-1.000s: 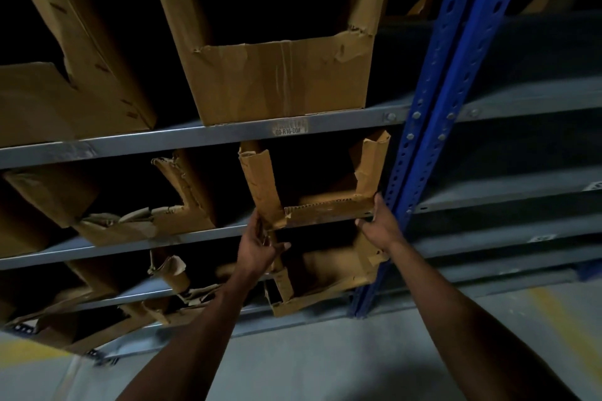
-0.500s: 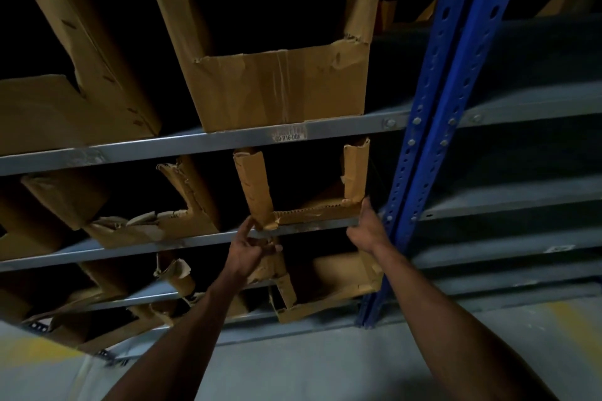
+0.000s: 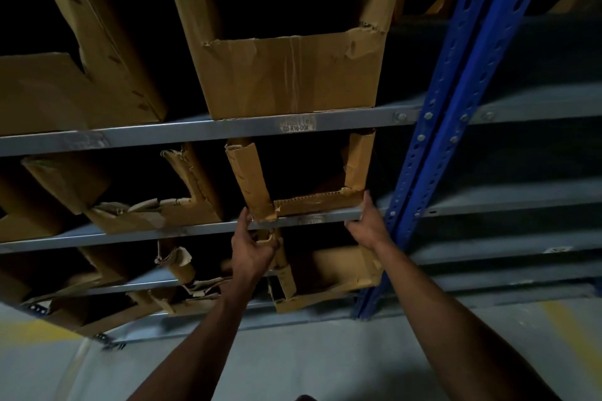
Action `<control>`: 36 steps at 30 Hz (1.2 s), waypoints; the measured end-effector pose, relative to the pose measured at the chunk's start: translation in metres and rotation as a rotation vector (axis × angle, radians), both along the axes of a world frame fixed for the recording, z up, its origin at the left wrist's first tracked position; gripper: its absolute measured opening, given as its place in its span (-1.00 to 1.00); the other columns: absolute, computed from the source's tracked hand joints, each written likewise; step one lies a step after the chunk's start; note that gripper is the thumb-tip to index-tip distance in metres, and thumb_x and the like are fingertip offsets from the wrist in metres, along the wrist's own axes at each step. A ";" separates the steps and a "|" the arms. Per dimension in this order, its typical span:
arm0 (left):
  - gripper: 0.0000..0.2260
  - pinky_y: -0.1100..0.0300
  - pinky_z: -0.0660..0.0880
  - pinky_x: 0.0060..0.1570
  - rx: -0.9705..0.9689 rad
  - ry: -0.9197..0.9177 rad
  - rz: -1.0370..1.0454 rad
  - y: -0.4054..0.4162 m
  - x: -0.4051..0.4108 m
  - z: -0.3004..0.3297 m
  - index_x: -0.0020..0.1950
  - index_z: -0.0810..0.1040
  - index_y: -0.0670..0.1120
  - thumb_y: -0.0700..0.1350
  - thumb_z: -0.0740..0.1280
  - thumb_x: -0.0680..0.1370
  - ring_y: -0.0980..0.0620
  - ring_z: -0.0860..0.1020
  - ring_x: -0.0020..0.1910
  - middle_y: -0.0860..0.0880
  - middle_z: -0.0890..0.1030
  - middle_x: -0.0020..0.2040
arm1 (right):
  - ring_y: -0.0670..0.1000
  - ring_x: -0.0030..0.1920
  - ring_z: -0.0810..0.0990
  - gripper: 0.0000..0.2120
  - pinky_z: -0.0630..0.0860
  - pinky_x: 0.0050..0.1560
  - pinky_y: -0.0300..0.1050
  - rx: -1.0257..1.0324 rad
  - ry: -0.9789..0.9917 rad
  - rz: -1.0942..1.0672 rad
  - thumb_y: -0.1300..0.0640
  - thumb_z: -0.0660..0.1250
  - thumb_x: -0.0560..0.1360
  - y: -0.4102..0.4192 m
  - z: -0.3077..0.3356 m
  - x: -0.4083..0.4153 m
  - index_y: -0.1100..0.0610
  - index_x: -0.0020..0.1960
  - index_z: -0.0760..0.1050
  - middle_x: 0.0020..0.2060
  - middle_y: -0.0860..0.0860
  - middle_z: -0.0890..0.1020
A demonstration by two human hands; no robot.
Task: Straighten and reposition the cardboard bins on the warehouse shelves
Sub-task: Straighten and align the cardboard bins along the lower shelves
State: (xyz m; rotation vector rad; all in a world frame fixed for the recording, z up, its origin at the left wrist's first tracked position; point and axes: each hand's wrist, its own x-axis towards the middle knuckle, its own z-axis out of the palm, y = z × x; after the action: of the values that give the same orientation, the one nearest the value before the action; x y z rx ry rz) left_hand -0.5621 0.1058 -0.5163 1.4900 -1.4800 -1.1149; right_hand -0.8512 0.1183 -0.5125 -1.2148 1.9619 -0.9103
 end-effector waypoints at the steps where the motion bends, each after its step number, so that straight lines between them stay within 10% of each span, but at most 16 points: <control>1: 0.03 -0.23 0.63 0.24 -0.038 -0.021 0.004 0.004 -0.003 0.002 0.67 0.10 0.27 0.07 0.64 0.36 -0.13 0.55 0.38 0.03 0.42 0.56 | 0.14 0.49 0.41 -0.04 0.38 0.50 0.05 -0.011 -0.010 -0.018 0.20 0.47 0.50 0.006 -0.001 0.002 -0.01 0.69 -0.05 0.53 0.06 0.39; 19: 0.14 -0.24 0.61 0.27 0.110 0.105 -0.162 -0.011 0.006 0.000 0.66 0.08 0.35 0.11 0.67 0.23 0.01 0.61 0.33 0.14 0.61 0.34 | 0.05 0.39 0.40 -0.15 0.34 0.29 -0.17 0.017 -0.047 -0.050 0.32 0.39 0.48 0.008 -0.007 -0.009 0.02 0.66 0.12 0.47 0.08 0.38; 26: -0.05 0.34 0.62 0.02 0.066 0.105 -0.180 -0.008 0.006 0.010 0.67 0.18 0.21 -0.19 0.63 0.44 0.15 0.57 0.26 0.23 0.51 0.34 | 0.15 0.50 0.34 -0.10 0.35 0.47 0.00 0.018 -0.065 -0.076 0.29 0.39 0.48 0.011 -0.007 -0.002 -0.02 0.69 0.04 0.55 0.11 0.29; 31: -0.09 -0.08 0.63 0.25 0.088 0.193 -0.141 0.011 0.013 0.008 0.64 0.23 0.24 -0.24 0.60 0.45 0.04 0.55 0.35 0.32 0.46 0.33 | 0.05 0.58 0.25 -0.12 0.26 0.58 0.09 -0.091 -0.122 -0.137 0.25 0.44 0.48 0.033 -0.014 0.014 -0.05 0.67 0.10 0.60 -0.01 0.28; 36: -0.30 0.31 0.63 0.00 0.138 0.174 -0.017 0.055 0.025 -0.009 0.58 0.40 0.04 -0.28 0.56 0.51 0.17 0.57 0.26 0.17 0.53 0.36 | -0.12 0.38 0.52 -0.34 0.45 0.38 -0.09 -0.205 -0.217 -0.113 0.39 0.39 0.45 0.082 -0.034 0.045 0.00 0.49 0.46 0.34 -0.12 0.60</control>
State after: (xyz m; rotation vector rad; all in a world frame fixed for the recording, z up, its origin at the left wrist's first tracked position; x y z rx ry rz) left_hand -0.5374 0.1603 -0.5258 1.4347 -1.3215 -1.3445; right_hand -0.8061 0.2007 -0.5467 -1.0724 1.8116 -1.2713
